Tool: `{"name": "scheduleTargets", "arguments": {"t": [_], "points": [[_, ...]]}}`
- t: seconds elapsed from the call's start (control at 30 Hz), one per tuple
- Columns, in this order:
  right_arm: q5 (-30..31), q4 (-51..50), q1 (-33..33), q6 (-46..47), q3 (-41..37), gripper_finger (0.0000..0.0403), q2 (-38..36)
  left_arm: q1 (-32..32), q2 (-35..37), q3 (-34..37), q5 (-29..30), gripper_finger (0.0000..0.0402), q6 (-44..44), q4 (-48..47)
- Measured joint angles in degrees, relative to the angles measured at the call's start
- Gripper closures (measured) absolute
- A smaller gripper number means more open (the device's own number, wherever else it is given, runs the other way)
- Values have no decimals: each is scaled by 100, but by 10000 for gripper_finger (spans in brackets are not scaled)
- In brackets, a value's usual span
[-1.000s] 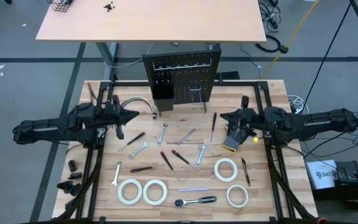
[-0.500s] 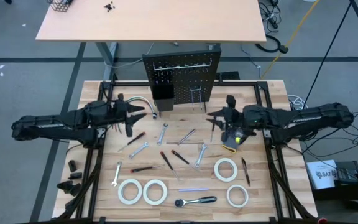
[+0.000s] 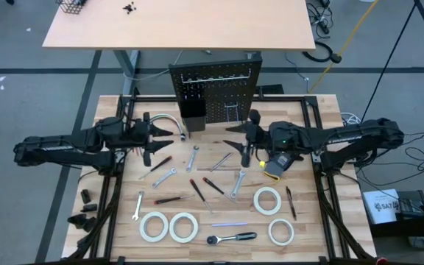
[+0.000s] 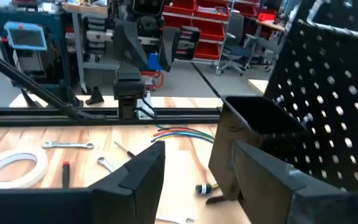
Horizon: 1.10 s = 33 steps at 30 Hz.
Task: Hang tools onto peg board
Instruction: Put the ratchet wrench into the peg board
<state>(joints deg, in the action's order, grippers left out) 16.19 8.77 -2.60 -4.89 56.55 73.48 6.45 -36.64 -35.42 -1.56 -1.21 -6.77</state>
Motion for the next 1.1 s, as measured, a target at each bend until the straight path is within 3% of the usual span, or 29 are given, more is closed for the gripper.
{"name": "scheduleTargets", "arguments": {"t": [0.17,0.37,0.63,1.1], "points": [[-1,239,-3,-40,389,221,445,-157,-54,-347,38,259,185,-351],[1,-700,-1,328,1018,214,927,-400,-282,-683,511,259,420,-1109],[-1,-1677,-3,720,1587,211,1387,-483,-659,-737,599,259,499,-1794],[3,-1972,-146,1165,1642,215,1535,-483,-787,-556,9,259,0,-2264]]}}
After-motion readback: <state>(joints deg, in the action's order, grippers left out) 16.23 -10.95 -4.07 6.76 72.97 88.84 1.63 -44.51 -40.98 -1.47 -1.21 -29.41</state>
